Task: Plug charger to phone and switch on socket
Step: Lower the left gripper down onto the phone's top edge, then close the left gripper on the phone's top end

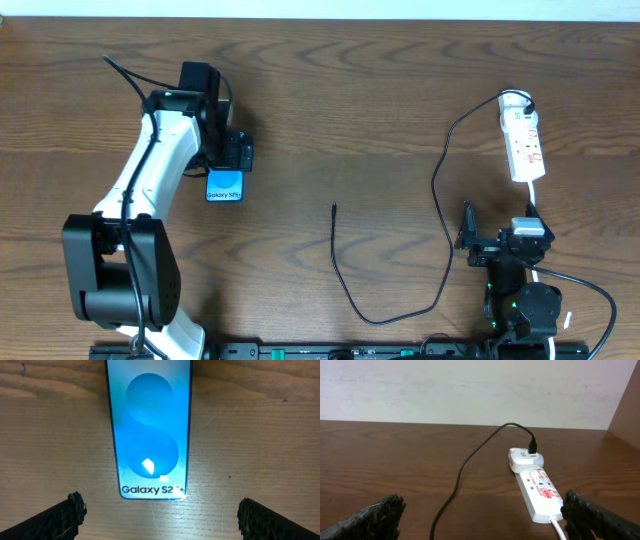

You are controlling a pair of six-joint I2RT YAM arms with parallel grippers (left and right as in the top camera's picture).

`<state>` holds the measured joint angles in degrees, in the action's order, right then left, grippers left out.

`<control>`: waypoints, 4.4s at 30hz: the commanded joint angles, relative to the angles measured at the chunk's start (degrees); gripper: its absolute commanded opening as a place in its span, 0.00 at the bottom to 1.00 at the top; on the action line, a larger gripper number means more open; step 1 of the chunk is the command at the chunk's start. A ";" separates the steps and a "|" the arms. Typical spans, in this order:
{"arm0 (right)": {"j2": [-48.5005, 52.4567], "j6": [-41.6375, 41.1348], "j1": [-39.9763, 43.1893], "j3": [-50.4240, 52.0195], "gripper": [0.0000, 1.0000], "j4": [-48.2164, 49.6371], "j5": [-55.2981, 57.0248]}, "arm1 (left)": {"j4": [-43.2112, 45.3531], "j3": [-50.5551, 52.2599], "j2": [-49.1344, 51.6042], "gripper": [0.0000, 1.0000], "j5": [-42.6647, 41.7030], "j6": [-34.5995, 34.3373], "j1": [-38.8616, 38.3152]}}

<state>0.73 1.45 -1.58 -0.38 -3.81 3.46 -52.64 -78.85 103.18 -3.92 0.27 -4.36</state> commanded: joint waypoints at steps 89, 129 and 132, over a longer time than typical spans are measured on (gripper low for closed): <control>-0.42 -0.76 -0.35 0.07 0.99 -0.20 0.48 | 6.78 -1.66 16.44 1.00 5.46 -0.31 -0.07; -0.42 -0.76 -0.35 0.07 0.99 -0.22 0.48 | 9.49 2.89 16.44 1.00 2.89 -0.28 -0.07; -0.42 -0.76 -0.35 0.07 0.99 -0.20 0.48 | 9.27 2.91 16.44 1.00 2.89 -0.31 -0.07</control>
<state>0.73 1.45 -1.58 -0.38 -3.81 3.46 -42.02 -78.48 117.21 -2.90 -0.19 -4.29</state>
